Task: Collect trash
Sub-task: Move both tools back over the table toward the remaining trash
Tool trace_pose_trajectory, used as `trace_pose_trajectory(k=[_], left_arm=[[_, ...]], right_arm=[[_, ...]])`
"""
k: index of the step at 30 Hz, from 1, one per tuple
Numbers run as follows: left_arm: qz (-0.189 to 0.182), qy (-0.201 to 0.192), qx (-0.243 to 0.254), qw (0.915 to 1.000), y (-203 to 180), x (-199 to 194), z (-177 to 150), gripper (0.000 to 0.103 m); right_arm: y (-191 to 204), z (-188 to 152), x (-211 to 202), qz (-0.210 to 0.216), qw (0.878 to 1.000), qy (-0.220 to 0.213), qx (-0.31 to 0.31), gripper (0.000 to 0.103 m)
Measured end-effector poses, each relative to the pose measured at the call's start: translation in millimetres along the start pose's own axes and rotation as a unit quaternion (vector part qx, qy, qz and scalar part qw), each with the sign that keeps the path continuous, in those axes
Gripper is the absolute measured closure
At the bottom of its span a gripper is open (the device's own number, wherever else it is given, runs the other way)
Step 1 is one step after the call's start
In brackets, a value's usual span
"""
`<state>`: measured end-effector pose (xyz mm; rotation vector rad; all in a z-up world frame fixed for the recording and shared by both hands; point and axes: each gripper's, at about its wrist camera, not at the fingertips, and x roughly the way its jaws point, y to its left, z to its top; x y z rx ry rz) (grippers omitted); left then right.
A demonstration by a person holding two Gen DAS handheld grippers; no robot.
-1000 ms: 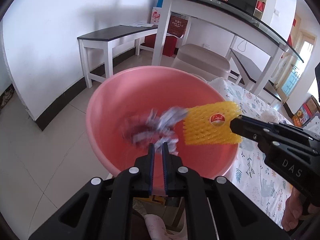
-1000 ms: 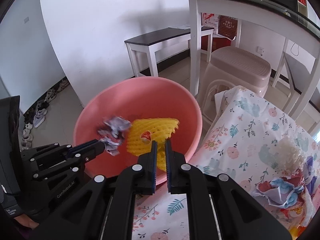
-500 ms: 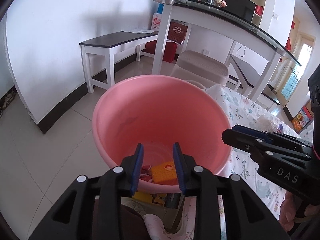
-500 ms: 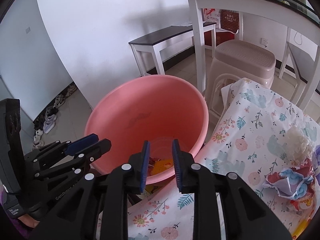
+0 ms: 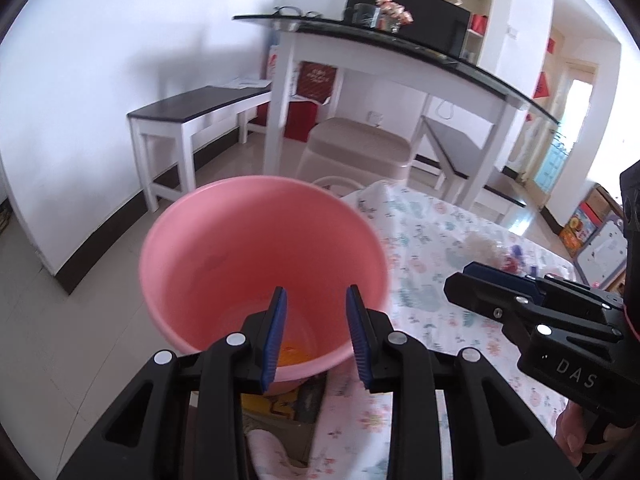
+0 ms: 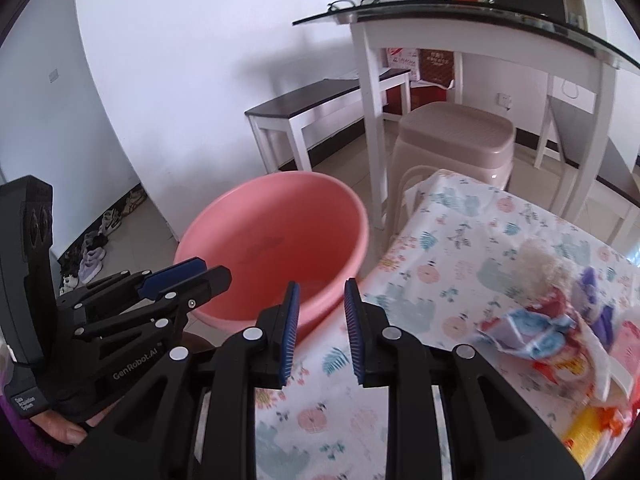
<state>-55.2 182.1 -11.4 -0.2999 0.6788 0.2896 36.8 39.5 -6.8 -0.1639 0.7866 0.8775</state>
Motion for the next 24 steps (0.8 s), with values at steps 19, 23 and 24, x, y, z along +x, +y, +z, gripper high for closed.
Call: trace_pose_trajectory(k=[19,23,24], left_arm=[[-0.117,0.003,0.069,0.9907,-98,-9,-18,0.074],[-0.14,0.014,0.093,0.9857,-119,-7,-25,0.074],[-0.148,0.017,0.098,0.984,-125,-6,-28,0.074]], right_arm=[[-72,-59,-97,-0.087,0.994,-0.034,0.064,0.08],[-93,-73,-115,-0.111,0.989,-0.042,0.088,0.08],[-99,-75,-117,-0.115,0.988,-0.043,0.094,0.08]])
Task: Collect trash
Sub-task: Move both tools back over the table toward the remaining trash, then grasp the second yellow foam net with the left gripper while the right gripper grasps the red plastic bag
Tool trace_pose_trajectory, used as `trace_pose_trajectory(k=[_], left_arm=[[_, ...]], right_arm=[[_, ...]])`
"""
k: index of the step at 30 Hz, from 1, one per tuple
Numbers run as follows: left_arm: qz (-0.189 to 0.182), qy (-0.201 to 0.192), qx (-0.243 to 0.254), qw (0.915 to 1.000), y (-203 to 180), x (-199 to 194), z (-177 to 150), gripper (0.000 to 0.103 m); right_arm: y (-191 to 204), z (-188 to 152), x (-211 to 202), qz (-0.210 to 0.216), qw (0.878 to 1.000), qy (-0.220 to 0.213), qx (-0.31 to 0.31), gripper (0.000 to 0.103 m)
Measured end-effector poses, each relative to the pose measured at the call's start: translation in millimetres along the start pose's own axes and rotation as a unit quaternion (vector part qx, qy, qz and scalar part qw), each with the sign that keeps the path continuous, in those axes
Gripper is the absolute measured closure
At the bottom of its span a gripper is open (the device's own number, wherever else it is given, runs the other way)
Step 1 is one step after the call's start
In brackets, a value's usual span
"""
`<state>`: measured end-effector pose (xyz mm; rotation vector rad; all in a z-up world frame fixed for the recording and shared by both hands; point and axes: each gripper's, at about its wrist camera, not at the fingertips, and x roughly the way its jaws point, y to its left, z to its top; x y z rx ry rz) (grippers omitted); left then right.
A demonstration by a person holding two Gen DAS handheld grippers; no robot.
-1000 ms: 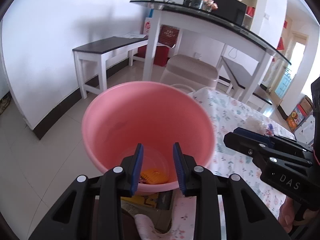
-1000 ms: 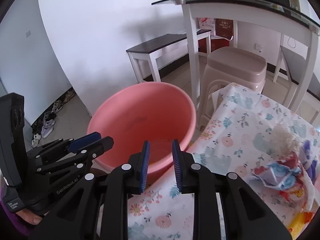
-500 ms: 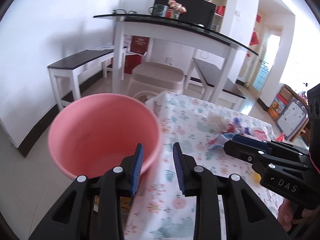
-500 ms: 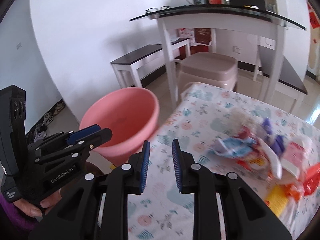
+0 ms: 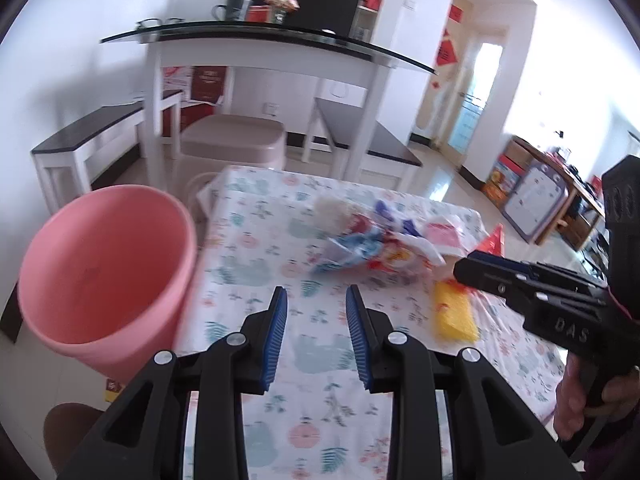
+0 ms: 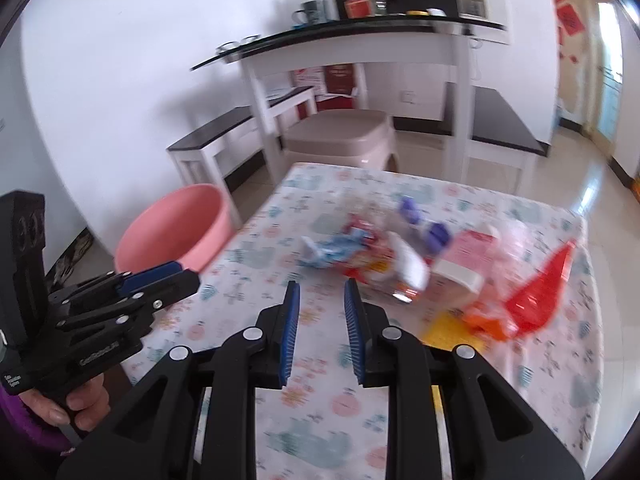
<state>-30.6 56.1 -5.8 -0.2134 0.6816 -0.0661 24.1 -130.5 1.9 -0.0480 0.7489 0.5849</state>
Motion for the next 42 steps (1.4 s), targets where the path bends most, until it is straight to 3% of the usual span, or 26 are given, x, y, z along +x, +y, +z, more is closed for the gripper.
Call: trace_pose_trajectory(k=[7,15,21,32,34,35,36,42], left_arm=[[-0.053,0.026,0.031,0.9978,-35,20,-3,0.074],[-0.116,0.079,0.067,0.9878,-84,57,-15,0.07],[-0.124,0.105,0.093,0.9824,-107,84,-18,0.068],[-0.098,0.155,0.081,0.9798,-116,139,-19,0.068],[-0.103,0.153,0.082,0.9794,-116,140,-19,0.073],[-0.108,0.156,0.081,0.9785,-116,140,-20,0.086],[-0.115,0.157,0.078,0.9778,-115,140,-20,0.091],[-0.129,0.143,0.083,0.9779,-115,126,-22,0.095]], right_arm=[[-46,-13,-15,-0.042,0.998,-0.004,0.044,0.08],[-88,-37,-29,-0.086,0.994,0.005,0.07,0.079],[-109,-51,-28,-0.096,0.991,0.015,0.097,0.079],[-132,-55,-22,-0.1,0.987,0.023,0.127,0.08],[-135,-55,-20,-0.1,0.986,0.023,0.13,0.08],[-136,-55,-19,-0.099,0.986,0.023,0.133,0.08],[-137,-55,-19,-0.098,0.986,0.022,0.135,0.08],[-143,-48,-18,-0.096,0.985,0.015,0.142,0.08]])
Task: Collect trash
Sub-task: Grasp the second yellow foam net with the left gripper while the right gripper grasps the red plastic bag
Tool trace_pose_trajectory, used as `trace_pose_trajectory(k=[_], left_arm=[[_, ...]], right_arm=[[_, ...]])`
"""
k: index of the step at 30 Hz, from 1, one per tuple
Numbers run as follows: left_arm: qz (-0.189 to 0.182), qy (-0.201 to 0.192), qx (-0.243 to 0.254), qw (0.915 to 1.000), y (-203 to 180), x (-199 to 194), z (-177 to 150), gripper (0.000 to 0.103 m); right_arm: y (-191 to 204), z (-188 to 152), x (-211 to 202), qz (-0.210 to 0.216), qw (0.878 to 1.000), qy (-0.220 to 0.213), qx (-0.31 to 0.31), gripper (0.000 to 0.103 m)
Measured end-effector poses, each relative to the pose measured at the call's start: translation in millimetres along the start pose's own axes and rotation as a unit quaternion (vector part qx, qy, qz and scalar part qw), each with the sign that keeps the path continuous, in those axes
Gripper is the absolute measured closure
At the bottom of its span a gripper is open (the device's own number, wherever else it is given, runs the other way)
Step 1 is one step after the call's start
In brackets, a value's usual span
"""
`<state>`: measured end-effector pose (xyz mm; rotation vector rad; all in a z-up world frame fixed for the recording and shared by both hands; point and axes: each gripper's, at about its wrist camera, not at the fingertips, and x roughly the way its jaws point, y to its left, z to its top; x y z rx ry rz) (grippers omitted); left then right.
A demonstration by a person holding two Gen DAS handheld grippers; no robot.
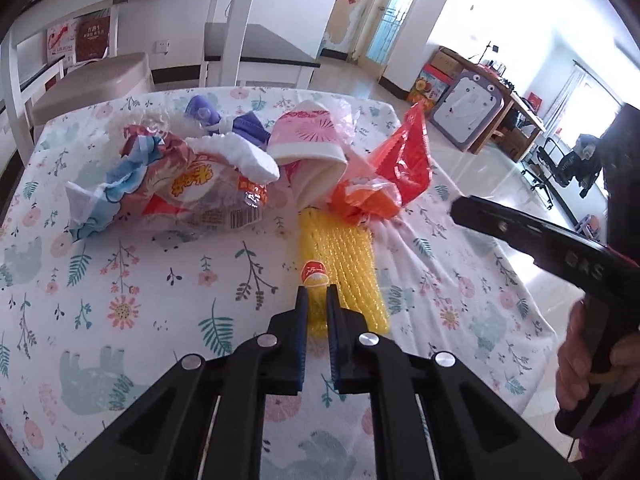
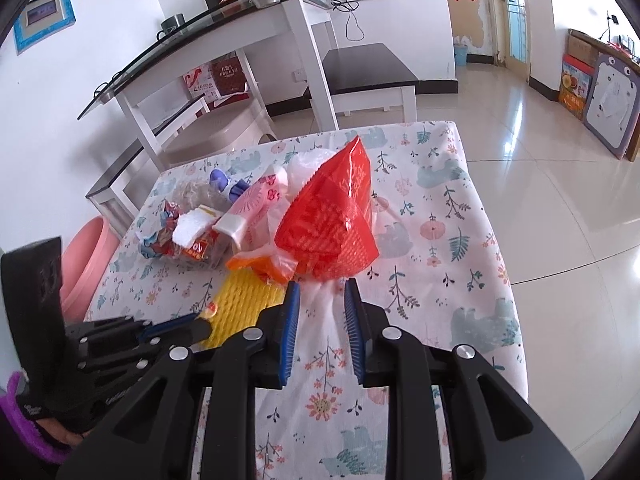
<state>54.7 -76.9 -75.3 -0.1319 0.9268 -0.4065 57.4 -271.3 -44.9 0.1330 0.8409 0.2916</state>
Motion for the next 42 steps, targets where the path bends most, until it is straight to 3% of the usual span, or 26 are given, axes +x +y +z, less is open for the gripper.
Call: trace_pose_trajectory(k=[14,18,24,30,36,42], left_arm=[[0.01,-0.029,-0.003,0.9995,9,-54,-22,0.095],[0.013,-0.039,-0.007,0.9991,11,-61,-21,0.095],[0.014,-0.045,-0.012,0.9988,15,-64,-21,0.095],[0.013,-0.046,-0.017,0.9987,17,-65,-21,0.095],[0.009,-0.052,-0.02,0.9984,22,-69,-21,0.095],[0.007,-0.064,-0.017,0.9978,19,-77,-21,0.095]], right_arm=[[-6,34,7,0.013,0.999,-0.024,0.037,0.079],[-2,52,10,-0.001,0.999,-0.039,0.037,0.062],[-1,78,32,-0.016,0.997,-0.029,0.074,0.059],[-5,77,62,-0.047,0.994,0.012,0.097,0.059],[-9,65,49,-0.055,0.995,-0.002,0.088,0.06],[-16,48,28,-0.058,0.995,-0.017,0.08,0.075]])
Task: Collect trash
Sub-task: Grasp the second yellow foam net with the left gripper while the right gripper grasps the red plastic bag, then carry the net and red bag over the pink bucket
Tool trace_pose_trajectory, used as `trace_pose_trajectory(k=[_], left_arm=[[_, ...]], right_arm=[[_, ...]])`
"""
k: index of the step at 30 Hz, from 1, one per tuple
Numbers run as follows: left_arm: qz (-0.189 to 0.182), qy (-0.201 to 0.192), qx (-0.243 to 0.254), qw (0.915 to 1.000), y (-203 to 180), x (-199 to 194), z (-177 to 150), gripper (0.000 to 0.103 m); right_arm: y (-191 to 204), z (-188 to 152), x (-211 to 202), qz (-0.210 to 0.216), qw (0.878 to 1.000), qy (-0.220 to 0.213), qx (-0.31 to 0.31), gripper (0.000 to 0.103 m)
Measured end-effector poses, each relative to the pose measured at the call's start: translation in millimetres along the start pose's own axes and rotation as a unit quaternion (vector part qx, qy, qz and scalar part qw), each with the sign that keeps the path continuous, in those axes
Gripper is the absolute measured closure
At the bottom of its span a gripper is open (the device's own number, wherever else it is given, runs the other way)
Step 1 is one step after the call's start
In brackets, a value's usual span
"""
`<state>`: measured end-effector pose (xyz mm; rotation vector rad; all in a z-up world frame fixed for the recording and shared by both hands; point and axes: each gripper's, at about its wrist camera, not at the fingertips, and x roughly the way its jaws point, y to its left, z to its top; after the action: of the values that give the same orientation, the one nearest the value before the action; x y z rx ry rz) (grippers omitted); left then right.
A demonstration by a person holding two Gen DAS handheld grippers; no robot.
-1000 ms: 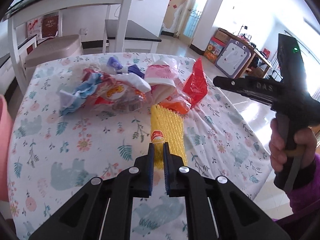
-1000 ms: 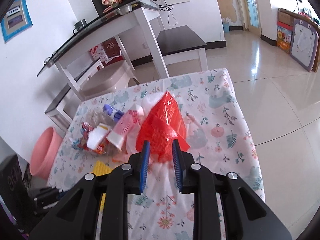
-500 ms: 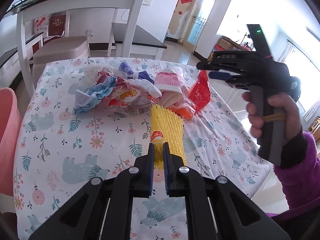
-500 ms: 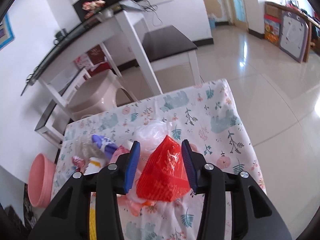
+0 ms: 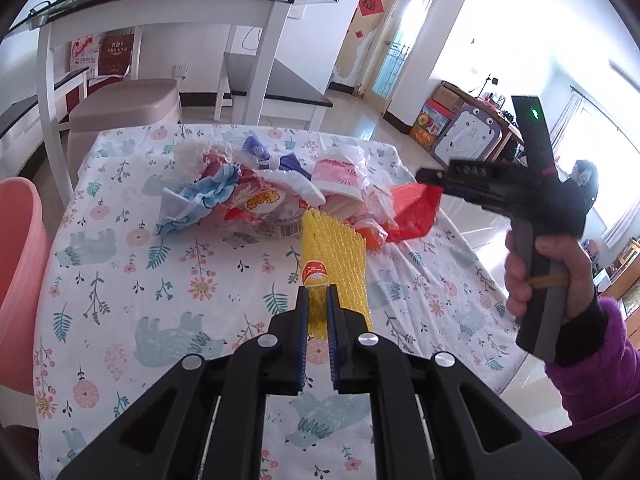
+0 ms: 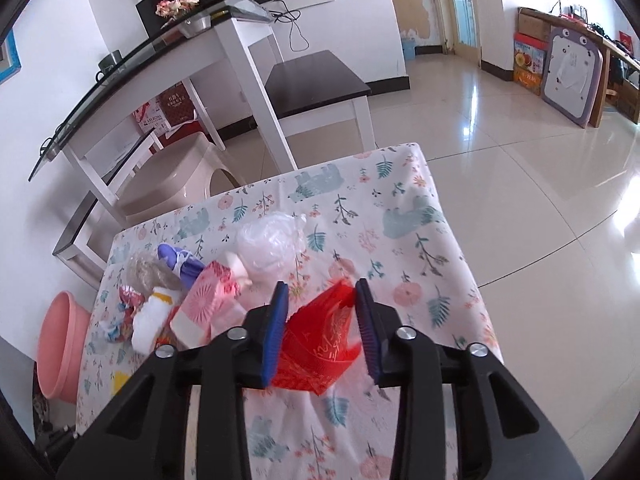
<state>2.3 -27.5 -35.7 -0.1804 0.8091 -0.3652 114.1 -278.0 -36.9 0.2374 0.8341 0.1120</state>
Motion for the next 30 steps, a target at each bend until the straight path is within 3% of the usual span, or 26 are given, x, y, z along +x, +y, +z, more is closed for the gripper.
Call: trace_pose_trajectory(k=[3,9,18,30], left_arm=[[0.002,-0.009,0.001,1.0,-1,-6,0,0.095],[0.005,-0.025,0.005,0.9997,-5,-17,0,0.095],[0.02,-0.065,-0.01,0.9977,3,-44,4,0.095],[0.098,-0.121,-0.034,0.9872,35,-91,1,0.095]], right_arm=[[-4,-5,-10,0.005,1.0,-0.005,-0.005,0.09],[-1,-9,-38,0.011,0.999,-0.03,-0.021,0.092],[30,-4,-79,0.058,0.994,-0.077,-0.056,0.092],[115,-3,-87,0.15,0.978,-0.092,-0.114,0.092]])
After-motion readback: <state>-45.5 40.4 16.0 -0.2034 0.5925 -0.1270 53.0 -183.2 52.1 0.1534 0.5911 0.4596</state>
